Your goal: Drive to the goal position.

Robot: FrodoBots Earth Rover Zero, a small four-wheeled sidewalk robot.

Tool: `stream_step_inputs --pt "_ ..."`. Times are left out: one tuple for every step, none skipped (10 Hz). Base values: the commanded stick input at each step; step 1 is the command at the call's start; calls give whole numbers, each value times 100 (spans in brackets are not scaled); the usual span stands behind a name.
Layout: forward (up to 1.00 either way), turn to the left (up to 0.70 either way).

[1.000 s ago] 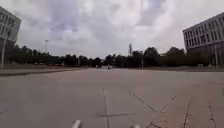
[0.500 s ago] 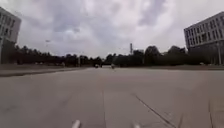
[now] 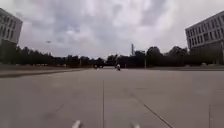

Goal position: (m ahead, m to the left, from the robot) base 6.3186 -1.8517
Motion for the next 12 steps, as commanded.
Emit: stream_step_inputs --pt "85 0" --pt "85 0" --pt "85 0" --pt "85 0" --pt "85 0" --pt "85 0" --pt "85 0" --pt "85 0" --pt "85 0" --pt "85 0" --pt "85 0" --pt "85 0"
